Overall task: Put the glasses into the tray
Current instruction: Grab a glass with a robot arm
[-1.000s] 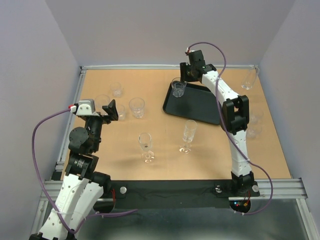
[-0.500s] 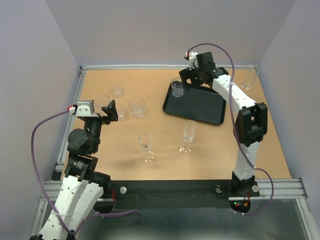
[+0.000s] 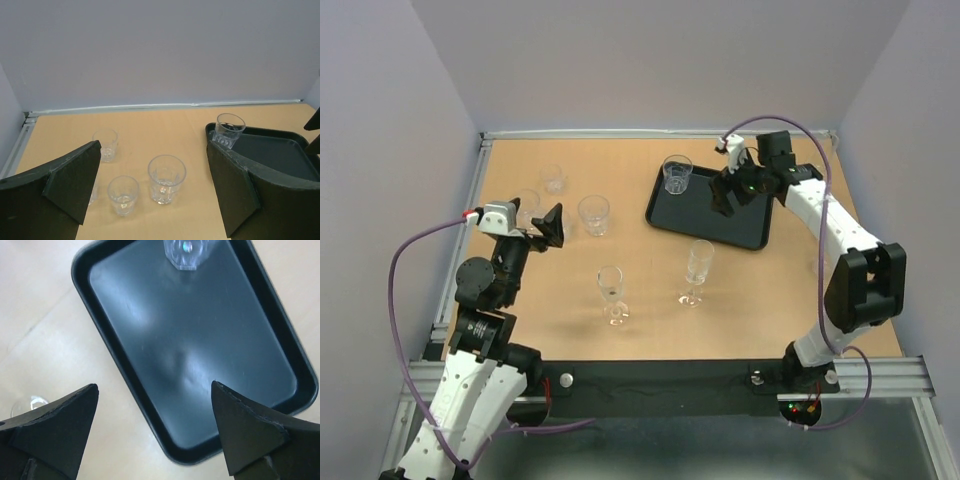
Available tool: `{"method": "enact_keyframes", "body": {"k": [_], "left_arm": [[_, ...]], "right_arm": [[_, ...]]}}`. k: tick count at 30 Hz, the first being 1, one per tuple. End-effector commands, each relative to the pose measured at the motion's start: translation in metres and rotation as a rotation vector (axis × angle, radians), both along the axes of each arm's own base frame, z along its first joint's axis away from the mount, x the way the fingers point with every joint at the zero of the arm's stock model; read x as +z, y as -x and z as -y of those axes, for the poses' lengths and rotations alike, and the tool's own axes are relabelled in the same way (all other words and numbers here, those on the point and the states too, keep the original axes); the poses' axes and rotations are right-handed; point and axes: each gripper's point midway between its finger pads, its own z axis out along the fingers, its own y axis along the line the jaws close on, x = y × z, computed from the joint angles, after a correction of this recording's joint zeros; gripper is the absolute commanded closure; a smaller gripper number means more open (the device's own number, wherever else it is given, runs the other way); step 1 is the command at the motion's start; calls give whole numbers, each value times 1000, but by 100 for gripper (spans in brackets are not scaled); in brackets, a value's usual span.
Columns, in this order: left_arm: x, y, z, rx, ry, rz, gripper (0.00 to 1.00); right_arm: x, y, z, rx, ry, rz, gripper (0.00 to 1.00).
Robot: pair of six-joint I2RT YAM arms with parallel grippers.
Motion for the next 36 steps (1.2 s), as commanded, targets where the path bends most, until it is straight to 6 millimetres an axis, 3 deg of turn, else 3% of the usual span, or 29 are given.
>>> {"method": "enact_keyframes", "body": {"k": [1,5,11,14,31,36], "left_arm": [[17,7,21,-118,-23,79,1],[18,13,33,-190,-37,97,1],[21,17,45,-260,-44,115,1],[26,19,51,-298,-14,106,1],[10,42,70,-432,144,-126,1],[15,49,67,-426,134,-143,1]], "right_arm": [[13,22,11,77,-83,37,2],[8,56,23,109,-140,33,1],[3,73,46,78,-212,28,2],[-3,80,43,94,-233,12,2],[-8,84,41,110,-243,-4,1],[-8,86,40,114,-249,-7,2]]}}
